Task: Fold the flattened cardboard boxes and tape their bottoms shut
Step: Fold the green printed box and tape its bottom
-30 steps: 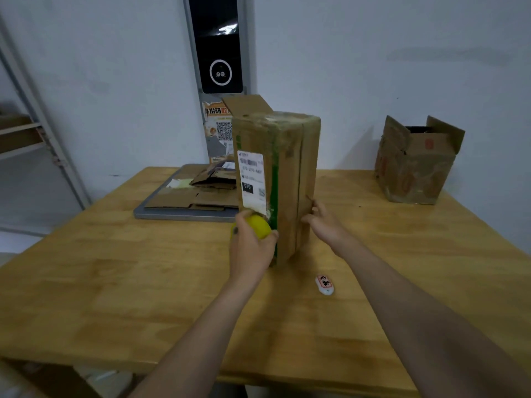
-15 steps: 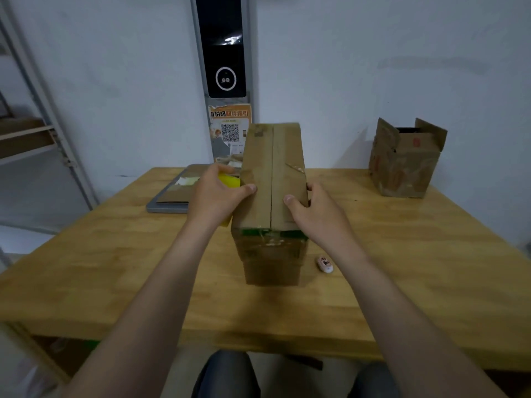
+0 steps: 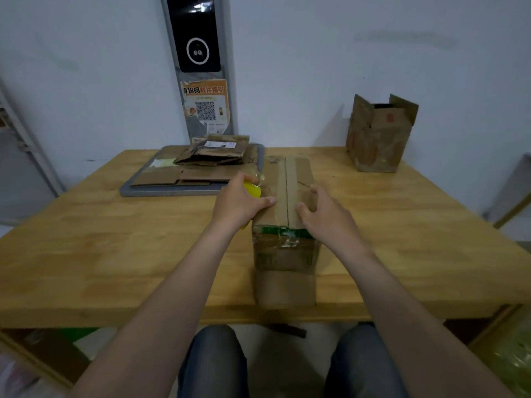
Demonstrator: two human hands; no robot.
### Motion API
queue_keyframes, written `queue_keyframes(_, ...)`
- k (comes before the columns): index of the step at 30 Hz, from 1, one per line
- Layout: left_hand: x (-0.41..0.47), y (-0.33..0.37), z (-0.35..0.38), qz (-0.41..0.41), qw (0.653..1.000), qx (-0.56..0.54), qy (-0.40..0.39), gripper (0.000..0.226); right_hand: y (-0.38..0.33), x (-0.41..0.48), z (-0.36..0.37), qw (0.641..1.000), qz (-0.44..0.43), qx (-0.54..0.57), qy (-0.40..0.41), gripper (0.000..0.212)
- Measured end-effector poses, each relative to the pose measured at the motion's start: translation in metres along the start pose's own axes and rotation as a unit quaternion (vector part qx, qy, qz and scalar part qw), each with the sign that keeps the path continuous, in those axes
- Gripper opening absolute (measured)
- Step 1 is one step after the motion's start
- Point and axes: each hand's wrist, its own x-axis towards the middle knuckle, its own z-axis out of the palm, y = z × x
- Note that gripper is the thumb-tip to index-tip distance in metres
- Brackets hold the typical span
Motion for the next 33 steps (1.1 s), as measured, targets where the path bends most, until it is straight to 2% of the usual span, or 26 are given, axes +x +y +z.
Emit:
queue_keyframes(6, 0.027, -0.012, 0.034, -0.025, 1.000, -0.018, -0.004, 0.054, 0.017, 0.030, 0.013, 1.000, 0.007, 0.004, 0.010, 0.044)
queue_keyframes(14, 0.061, -0.019, 0.044, -0.044, 0.999, -0.026, -0.009, 0.054, 0.019, 0.068, 0.019, 1.000, 0.012, 0.007, -0.008, 0.043)
queue_keyframes(20, 0.076, -0.013, 0.015, -0.028, 0.995, -0.092, 0.021, 0.053, 0.001, 0.075, 0.008, 0.996, -0.037, 0.060, 0.061, 0.048)
queue_keyframes(23, 0.083, -0.006, -0.015, 0.002, 0.997, -0.069, 0.033, 0.050, -0.016, 0.074, 0.005, 0.992, -0.050, 0.110, 0.028, 0.051)
queue_keyframes(26, 0.083, -0.013, -0.032, -0.006, 0.999, -0.038, 0.031, 0.051, -0.028, 0.072, 0.009, 0.990, -0.053, 0.132, -0.003, 0.047)
queue_keyframes(33, 0.067, -0.040, -0.010, -0.066, 0.996, -0.064, -0.011, 0.049, -0.021, 0.063, 0.026, 0.996, -0.052, 0.059, -0.037, 0.041)
